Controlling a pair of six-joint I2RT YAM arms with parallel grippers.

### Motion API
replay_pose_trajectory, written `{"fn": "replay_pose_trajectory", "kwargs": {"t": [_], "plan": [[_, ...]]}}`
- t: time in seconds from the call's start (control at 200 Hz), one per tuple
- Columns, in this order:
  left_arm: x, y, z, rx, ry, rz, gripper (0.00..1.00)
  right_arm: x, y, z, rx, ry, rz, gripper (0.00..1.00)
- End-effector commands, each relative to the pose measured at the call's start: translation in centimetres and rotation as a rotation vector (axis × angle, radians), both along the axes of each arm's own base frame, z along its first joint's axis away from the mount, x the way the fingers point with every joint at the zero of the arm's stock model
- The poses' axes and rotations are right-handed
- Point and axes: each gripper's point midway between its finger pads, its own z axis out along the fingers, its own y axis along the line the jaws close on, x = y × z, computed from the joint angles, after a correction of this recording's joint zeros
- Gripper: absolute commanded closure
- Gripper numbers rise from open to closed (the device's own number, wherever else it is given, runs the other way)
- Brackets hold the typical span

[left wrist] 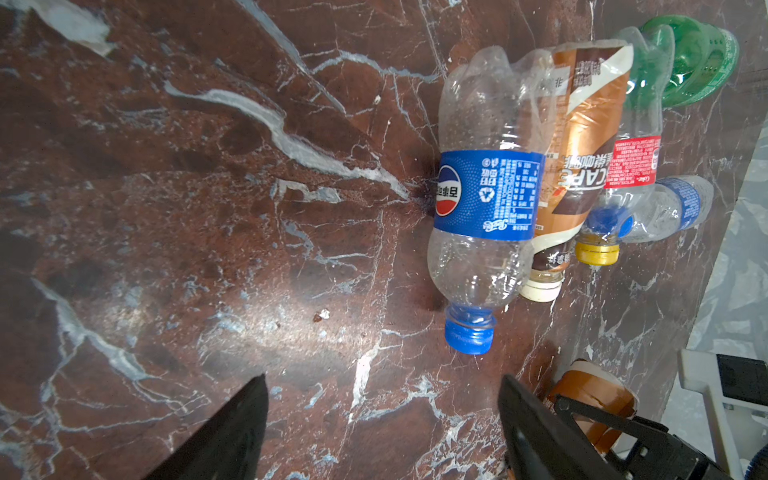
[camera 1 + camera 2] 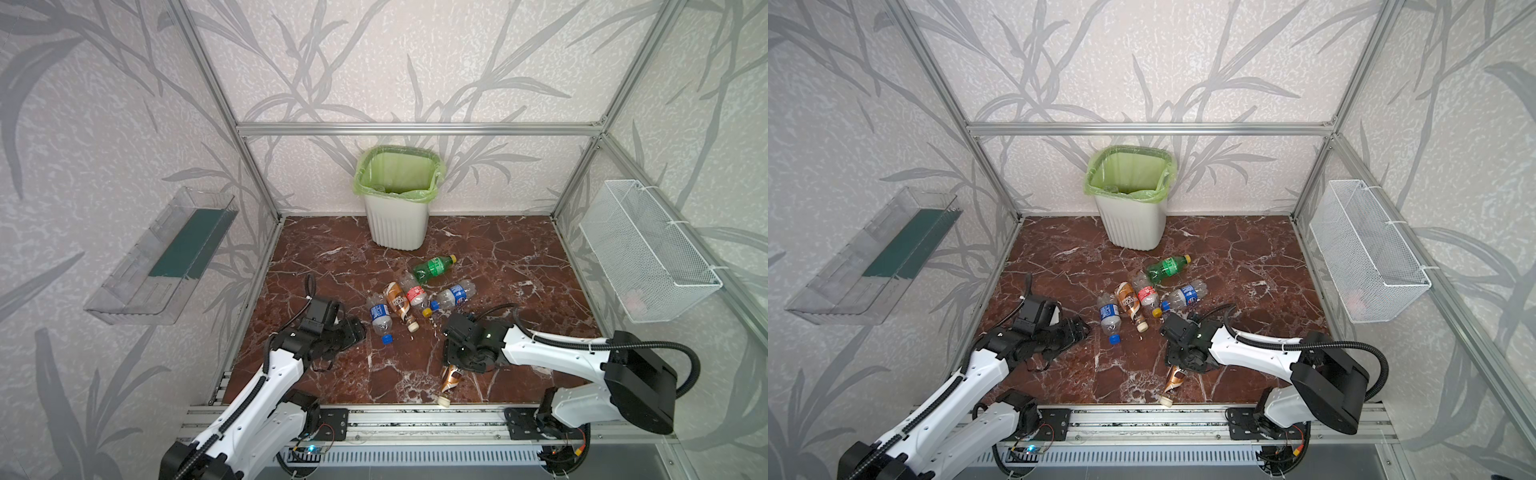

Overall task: Throw the plastic bottles in the bin
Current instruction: 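Lift the Nescafe bottle with the right gripper over the bin and release, then bring the right gripper back down over the bottle pile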

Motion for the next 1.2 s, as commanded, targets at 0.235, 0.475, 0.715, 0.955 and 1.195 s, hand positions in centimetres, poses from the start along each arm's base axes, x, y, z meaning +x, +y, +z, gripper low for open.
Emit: {"fn": "replay_pose_trajectory", "kwargs": {"t": [0.235, 0.475, 0.715, 0.955, 1.195], "plan": [[0.7, 0.0, 1.0, 0.005, -0.03, -0.001, 0.14, 1.1, -0.1, 1.5, -0.021, -0.076, 0.007, 0.37], [0.6, 0.2, 1.2, 0.014, -0.03, 0.0, 0.14, 4.5, 0.5, 5.6, -0.015, -0.215, 0.015, 0.38], [1.0, 0.3, 2.5, 0.025, -0.046, 0.005, 0.14, 19.4, 4.4, 27.5, 0.224, -0.692, 0.051, 0.4], [1.9, 0.5, 5.0, 0.035, -0.089, 0.006, 0.14, 31.2, 4.8, 50.8, 0.384, -1.25, -0.061, 0.14], [1.8, 0.5, 5.7, 0.027, -0.105, 0.012, 0.14, 30.6, 4.6, 49.5, 0.348, -1.253, -0.08, 0.06]]}}
